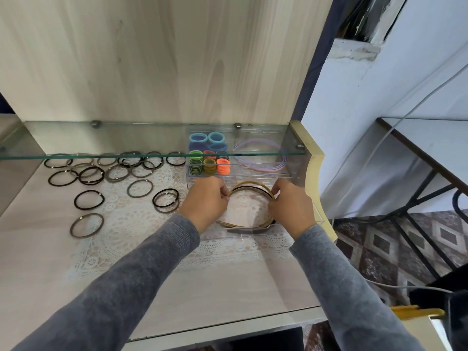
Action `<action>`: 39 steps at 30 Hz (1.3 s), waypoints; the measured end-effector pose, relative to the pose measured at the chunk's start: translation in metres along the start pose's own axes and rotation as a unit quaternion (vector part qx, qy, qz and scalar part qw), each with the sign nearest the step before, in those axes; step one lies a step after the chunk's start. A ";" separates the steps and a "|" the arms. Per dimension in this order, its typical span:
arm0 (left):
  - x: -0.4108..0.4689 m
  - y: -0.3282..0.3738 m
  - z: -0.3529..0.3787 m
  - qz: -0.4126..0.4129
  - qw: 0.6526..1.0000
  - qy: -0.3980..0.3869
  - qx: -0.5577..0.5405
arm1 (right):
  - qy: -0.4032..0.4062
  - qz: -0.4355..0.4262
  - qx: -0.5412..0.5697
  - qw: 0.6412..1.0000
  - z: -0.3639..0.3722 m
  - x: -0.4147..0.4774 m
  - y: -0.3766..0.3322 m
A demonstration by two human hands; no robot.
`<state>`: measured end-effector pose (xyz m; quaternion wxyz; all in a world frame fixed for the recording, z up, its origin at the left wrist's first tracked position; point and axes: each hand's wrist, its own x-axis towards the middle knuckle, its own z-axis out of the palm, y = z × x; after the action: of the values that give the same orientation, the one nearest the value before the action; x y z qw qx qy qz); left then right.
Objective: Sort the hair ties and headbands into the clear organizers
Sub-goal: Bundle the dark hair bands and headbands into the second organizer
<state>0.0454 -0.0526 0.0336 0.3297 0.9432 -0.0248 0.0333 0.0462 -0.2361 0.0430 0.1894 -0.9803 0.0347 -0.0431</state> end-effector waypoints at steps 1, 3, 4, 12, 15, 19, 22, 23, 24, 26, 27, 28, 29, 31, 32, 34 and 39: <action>0.000 0.001 0.000 0.002 1.000 0.000 0.004 | 0.000 0.000 -0.008 1.000 0.000 0.000 -0.001; -0.001 0.001 0.000 0.003 1.000 -0.001 0.013 | 0.002 -0.002 -0.027 1.000 0.001 0.000 -0.001; 0.000 0.001 0.000 0.005 1.000 -0.002 0.017 | 0.002 -0.004 -0.034 0.999 0.001 -0.001 -0.001; -0.002 -0.002 0.003 0.023 0.999 -0.006 0.035 | -0.002 -0.008 -0.045 0.999 0.003 -0.002 -0.001; -0.002 -0.005 0.004 0.031 0.999 -0.005 0.045 | -0.006 -0.013 -0.045 0.999 0.002 -0.004 -0.001; -0.002 -0.008 0.006 0.039 0.998 -0.001 0.045 | -0.007 -0.023 -0.039 0.999 0.001 -0.005 -0.001; -0.003 -0.010 0.009 0.050 0.998 0.003 0.045 | -0.010 -0.024 -0.037 0.999 0.000 -0.005 -0.002; -0.003 -0.011 0.009 0.053 0.997 0.007 0.049 | -0.010 -0.022 -0.036 0.999 0.000 -0.006 -0.002; -0.002 -0.011 0.010 0.057 0.997 0.012 0.054 | -0.010 -0.021 -0.038 0.999 -0.001 -0.005 -0.002; -0.002 -0.013 0.011 0.064 0.996 0.019 0.061 | -0.011 -0.024 -0.051 0.998 -0.001 -0.005 -0.002; -0.002 -0.013 0.012 0.069 0.995 0.021 0.065 | -0.011 -0.028 -0.063 0.998 -0.001 -0.006 -0.002; -0.003 -0.013 0.012 0.073 0.995 0.021 0.070 | -0.012 -0.035 -0.072 0.997 0.000 -0.006 -0.002; -0.003 -0.013 0.012 0.076 0.994 0.020 0.076 | -0.012 -0.041 -0.077 0.996 0.000 -0.007 -0.002; -0.004 -0.014 0.012 0.077 0.993 0.013 0.088 | -0.016 -0.046 -0.063 0.997 0.002 -0.006 0.001; -0.004 -0.014 0.011 0.077 0.993 0.006 0.090 | -0.018 -0.040 -0.043 0.998 0.002 -0.005 0.003; -0.004 -0.014 0.009 0.080 0.993 -0.009 0.088 | -0.025 -0.026 0.000 0.999 0.001 -0.002 0.006; -0.009 -0.012 -0.001 0.084 0.993 -0.018 0.079 | -0.047 -0.023 0.021 0.998 0.001 0.002 0.011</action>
<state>0.0369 -0.0425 0.0266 0.2498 0.9613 -0.1070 0.0457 0.0474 -0.2456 0.0381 0.2100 -0.9777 0.0023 -0.0016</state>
